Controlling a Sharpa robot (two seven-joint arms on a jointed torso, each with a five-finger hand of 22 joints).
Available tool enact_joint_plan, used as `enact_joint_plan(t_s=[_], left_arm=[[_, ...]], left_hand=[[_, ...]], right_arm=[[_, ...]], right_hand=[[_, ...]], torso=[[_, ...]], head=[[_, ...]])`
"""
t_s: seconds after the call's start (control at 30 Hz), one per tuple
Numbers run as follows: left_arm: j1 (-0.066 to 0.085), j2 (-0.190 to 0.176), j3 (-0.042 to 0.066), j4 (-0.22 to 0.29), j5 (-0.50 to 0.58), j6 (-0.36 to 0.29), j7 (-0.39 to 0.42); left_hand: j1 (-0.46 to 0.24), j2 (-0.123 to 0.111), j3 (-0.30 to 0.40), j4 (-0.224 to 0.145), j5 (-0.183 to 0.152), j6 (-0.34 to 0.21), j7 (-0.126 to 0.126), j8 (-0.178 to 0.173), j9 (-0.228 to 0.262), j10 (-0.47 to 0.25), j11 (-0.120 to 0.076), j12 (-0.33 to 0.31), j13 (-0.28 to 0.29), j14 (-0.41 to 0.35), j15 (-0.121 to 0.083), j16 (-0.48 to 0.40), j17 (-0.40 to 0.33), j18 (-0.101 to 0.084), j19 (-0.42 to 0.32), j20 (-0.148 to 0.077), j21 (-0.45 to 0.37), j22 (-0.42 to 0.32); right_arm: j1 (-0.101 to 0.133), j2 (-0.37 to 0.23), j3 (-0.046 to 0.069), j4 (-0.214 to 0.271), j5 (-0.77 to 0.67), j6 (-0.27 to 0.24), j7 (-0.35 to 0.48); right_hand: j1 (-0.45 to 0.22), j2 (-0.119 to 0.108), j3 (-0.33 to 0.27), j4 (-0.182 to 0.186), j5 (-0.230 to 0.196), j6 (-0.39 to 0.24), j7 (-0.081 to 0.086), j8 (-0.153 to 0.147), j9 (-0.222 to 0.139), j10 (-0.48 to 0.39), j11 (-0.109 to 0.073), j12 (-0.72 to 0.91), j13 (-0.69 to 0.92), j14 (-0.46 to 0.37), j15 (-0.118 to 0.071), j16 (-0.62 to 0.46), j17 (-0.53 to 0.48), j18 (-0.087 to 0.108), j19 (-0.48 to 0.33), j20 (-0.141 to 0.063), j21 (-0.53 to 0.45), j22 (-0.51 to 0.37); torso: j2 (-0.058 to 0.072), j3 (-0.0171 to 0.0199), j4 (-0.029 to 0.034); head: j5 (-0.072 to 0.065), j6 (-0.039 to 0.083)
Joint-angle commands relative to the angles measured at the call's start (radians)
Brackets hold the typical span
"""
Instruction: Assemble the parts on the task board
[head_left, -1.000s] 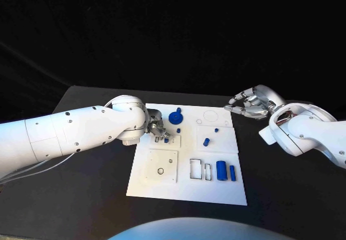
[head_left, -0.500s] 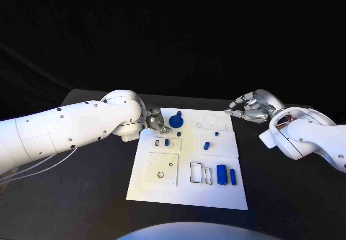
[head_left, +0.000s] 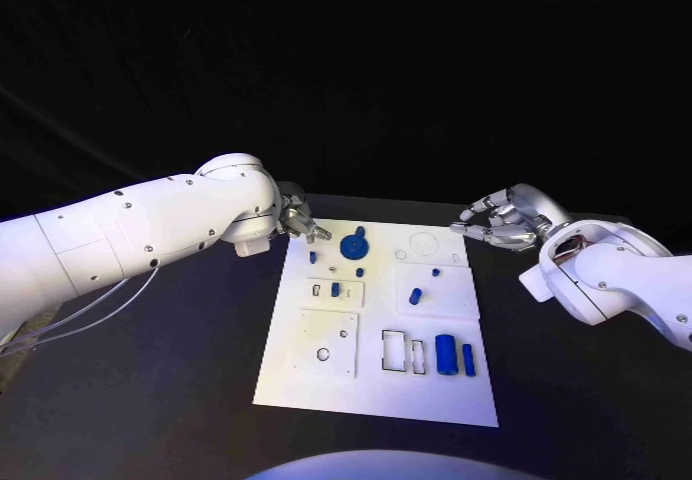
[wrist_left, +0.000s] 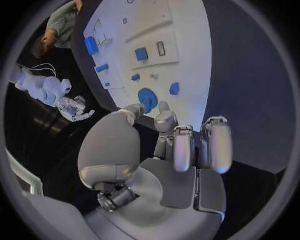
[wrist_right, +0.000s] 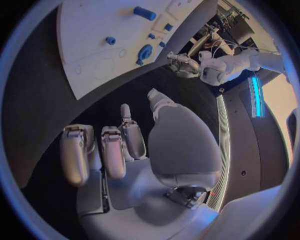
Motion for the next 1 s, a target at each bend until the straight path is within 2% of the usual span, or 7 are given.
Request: enact_joint_plan(t_s=[0.03, 0.1, 0.23, 0.43, 0.6, 0.8, 1.0], left_arm=[[0.004, 0.013, 0.001, -0.032, -0.014, 0.039, 0.022], [0.004, 0.021, 0.000, -0.052, -0.016, 0.050, 0.022], [0.005, 0.033, -0.003, -0.077, -0.017, 0.075, 0.022], [0.004, 0.057, -0.019, -0.110, -0.016, 0.118, 0.019], [0.002, 0.070, -0.031, -0.134, -0.015, 0.124, 0.020], [0.001, 0.077, -0.035, -0.147, -0.012, 0.127, 0.023], [0.000, 0.084, -0.039, -0.154, -0.005, 0.141, 0.028]], left_hand=[[-0.012, 0.005, -0.010, 0.000, -0.023, 0.003, 0.003, -0.005, -0.005, -0.007, 0.004, -0.001, -0.001, 0.106, 0.009, 0.004, 0.263, -0.002, 0.011, 0.008, -0.003, 0.187], [-0.012, 0.006, -0.011, 0.000, -0.025, 0.003, 0.003, -0.005, -0.005, -0.006, 0.004, -0.001, 0.000, 0.106, 0.009, 0.004, 0.263, -0.002, 0.011, 0.008, -0.004, 0.187], [-0.012, 0.007, -0.011, 0.000, -0.028, 0.004, 0.003, -0.005, -0.006, -0.007, 0.004, -0.002, -0.001, 0.106, 0.009, 0.004, 0.263, -0.002, 0.011, 0.008, -0.005, 0.187], [-0.012, 0.009, -0.015, 0.000, -0.040, 0.005, 0.004, -0.006, -0.008, -0.010, 0.005, -0.006, -0.005, 0.106, 0.010, 0.004, 0.263, -0.002, 0.010, 0.009, -0.007, 0.186], [-0.012, 0.010, -0.015, 0.000, -0.042, 0.005, 0.004, -0.006, -0.008, -0.009, 0.005, -0.002, -0.001, 0.106, 0.010, 0.004, 0.263, -0.002, 0.010, 0.009, -0.007, 0.186], [-0.012, 0.013, -0.015, 0.000, -0.043, 0.005, 0.004, -0.006, -0.009, -0.008, 0.005, -0.002, -0.001, 0.106, 0.010, 0.004, 0.263, -0.002, 0.010, 0.009, -0.007, 0.186], [-0.005, 0.017, -0.014, -0.002, -0.040, 0.005, 0.003, -0.007, -0.010, -0.010, 0.005, -0.003, -0.003, 0.106, 0.010, 0.004, 0.263, -0.001, 0.009, 0.010, -0.009, 0.186]], right_arm=[[-0.001, 0.002, 0.000, 0.000, -0.003, 0.010, 0.007], [-0.001, 0.003, 0.000, 0.000, -0.003, 0.010, 0.007], [-0.001, 0.003, 0.000, 0.000, -0.003, 0.010, 0.007], [-0.001, 0.003, 0.000, 0.000, -0.003, 0.011, 0.006], [-0.001, 0.003, 0.000, 0.001, -0.003, 0.011, 0.007], [-0.001, 0.003, 0.000, 0.001, -0.003, 0.011, 0.007], [-0.001, 0.004, 0.000, 0.001, -0.003, 0.011, 0.007]], right_hand=[[-0.001, 0.006, -0.007, -0.001, 0.003, -0.007, 0.002, 0.006, 0.001, -0.007, 0.000, -0.001, 0.060, 0.104, -0.005, 0.006, 0.262, 0.017, 0.051, -0.006, -0.006, 0.226], [-0.001, 0.006, -0.007, -0.001, 0.003, -0.007, 0.002, 0.006, 0.001, -0.007, 0.000, -0.001, 0.060, 0.104, -0.005, 0.006, 0.262, 0.017, 0.051, -0.006, -0.006, 0.226], [-0.001, 0.006, -0.007, -0.001, 0.003, -0.007, 0.002, 0.006, 0.001, -0.007, 0.000, -0.001, 0.060, 0.104, -0.005, 0.006, 0.262, 0.017, 0.051, -0.006, -0.006, 0.226], [0.000, 0.008, -0.009, -0.001, 0.005, -0.007, 0.002, 0.006, 0.001, -0.008, 0.000, -0.002, 0.059, 0.104, -0.005, 0.005, 0.262, 0.017, 0.051, -0.006, -0.005, 0.226], [0.000, 0.008, -0.009, -0.001, 0.005, -0.007, 0.002, 0.006, 0.001, -0.008, 0.000, -0.002, 0.059, 0.104, -0.005, 0.005, 0.262, 0.017, 0.051, -0.006, -0.005, 0.226], [0.002, 0.009, -0.011, -0.002, 0.008, -0.007, 0.002, 0.007, 0.002, -0.008, -0.001, -0.002, 0.059, 0.104, -0.005, 0.005, 0.262, 0.017, 0.050, -0.006, -0.006, 0.225], [0.002, 0.010, -0.012, -0.002, 0.009, -0.008, 0.002, 0.007, 0.003, -0.008, -0.001, -0.003, 0.058, 0.104, -0.005, 0.005, 0.262, 0.018, 0.050, -0.006, -0.007, 0.225]], torso=[[0.000, 0.0002, -0.0006], [0.000, 0.0008, -0.0002], [0.001, -0.0005, 0.0001], [0.002, -0.0025, -0.0009], [0.001, -0.0011, -0.0018], [0.000, 0.0006, -0.0002], [0.000, 0.0005, 0.0000]], head=[[0.004, 0.001], [0.005, 0.001], [0.004, -0.001], [0.004, -0.007], [0.003, -0.011], [0.002, -0.016], [0.002, -0.018]])
